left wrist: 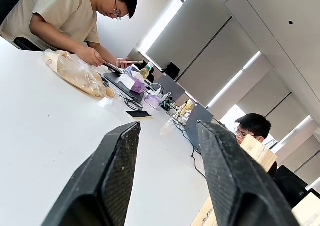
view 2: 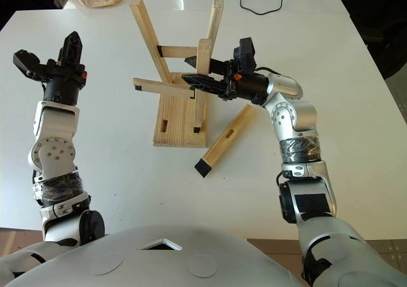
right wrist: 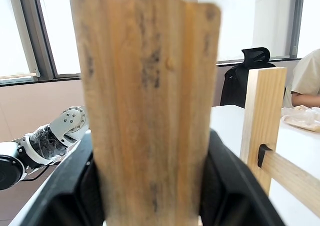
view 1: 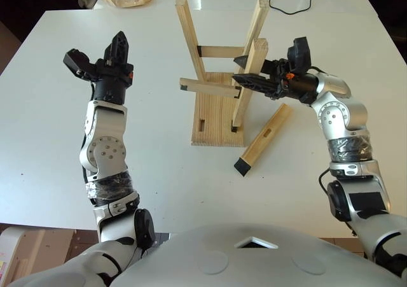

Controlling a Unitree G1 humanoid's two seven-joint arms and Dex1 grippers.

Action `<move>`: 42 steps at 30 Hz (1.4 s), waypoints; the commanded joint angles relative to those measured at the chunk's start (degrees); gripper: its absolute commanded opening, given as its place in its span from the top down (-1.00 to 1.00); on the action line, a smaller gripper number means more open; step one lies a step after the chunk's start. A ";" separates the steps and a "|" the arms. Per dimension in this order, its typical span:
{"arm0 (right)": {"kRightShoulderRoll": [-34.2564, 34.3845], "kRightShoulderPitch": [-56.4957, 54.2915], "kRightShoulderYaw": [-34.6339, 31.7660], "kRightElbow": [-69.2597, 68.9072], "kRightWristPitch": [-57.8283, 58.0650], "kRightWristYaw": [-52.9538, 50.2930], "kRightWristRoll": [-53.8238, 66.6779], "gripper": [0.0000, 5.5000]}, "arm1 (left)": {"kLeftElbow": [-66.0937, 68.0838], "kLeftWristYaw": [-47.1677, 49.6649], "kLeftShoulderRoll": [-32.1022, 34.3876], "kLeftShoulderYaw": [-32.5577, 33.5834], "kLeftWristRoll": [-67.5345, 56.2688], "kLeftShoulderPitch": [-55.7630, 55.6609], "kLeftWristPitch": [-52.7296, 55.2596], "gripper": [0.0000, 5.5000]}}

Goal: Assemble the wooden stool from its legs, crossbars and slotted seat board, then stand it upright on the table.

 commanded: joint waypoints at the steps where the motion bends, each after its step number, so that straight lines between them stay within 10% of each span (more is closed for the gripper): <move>1: -2.40 0.32 2.56 3.29 -5.01 1.44 -6.91 0.27 | 0.33 -0.45 -0.43 -0.01 0.79 -0.71 -0.27 0.24; 42: -10.15 -1.45 4.94 10.39 -3.59 -0.45 -8.41 0.14 | 0.95 -0.30 -4.64 -0.03 0.97 0.22 -1.38 0.24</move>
